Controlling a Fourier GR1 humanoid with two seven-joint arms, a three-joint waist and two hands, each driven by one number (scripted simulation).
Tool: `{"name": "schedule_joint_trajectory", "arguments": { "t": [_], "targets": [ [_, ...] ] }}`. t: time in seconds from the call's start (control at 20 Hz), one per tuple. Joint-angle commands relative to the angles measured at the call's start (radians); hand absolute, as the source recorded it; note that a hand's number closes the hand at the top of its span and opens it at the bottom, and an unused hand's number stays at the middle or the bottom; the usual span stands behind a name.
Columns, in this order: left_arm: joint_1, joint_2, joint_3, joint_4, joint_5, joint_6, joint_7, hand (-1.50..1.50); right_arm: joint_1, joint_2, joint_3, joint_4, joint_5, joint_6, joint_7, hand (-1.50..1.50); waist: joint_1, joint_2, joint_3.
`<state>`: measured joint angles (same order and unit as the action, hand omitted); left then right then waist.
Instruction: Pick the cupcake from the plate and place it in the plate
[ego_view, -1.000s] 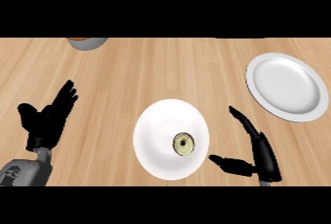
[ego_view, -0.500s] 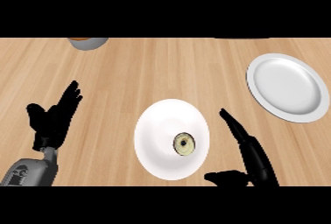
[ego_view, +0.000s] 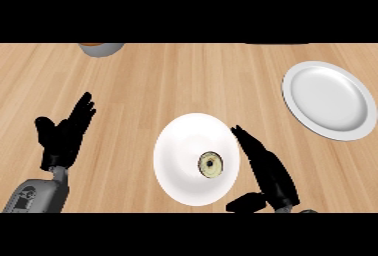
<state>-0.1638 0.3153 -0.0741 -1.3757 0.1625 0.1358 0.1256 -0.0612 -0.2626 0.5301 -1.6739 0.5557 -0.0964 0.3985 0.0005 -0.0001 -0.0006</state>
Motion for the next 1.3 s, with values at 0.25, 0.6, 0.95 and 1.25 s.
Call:
{"name": "schedule_joint_trajectory", "arguments": {
  "t": [0.25,0.6,0.95,1.25],
  "targets": [
    [0.044,-0.011,0.020,-0.104,-0.016,-0.007,0.049,0.00,-0.077,0.025,0.009,0.020,0.078,0.199,0.194,-1.50,0.004,-0.002,0.001],
    [-0.007,-0.045,0.061,-0.018,-0.051,-0.051,0.029,0.00,-0.080,0.126,0.013,0.068,0.135,0.272,0.218,-1.50,-0.001,0.000,0.001],
    [0.048,-0.059,0.084,-0.016,-0.074,-0.093,-0.031,0.00,-0.191,0.238,-0.042,0.271,0.213,0.251,0.204,-1.50,0.003,0.000,0.000],
    [-0.002,-0.080,0.116,-0.029,-0.089,-0.105,0.046,0.00,-0.193,0.260,-0.064,0.352,0.267,0.252,0.134,-1.50,0.001,0.000,0.001]
  ]
}}
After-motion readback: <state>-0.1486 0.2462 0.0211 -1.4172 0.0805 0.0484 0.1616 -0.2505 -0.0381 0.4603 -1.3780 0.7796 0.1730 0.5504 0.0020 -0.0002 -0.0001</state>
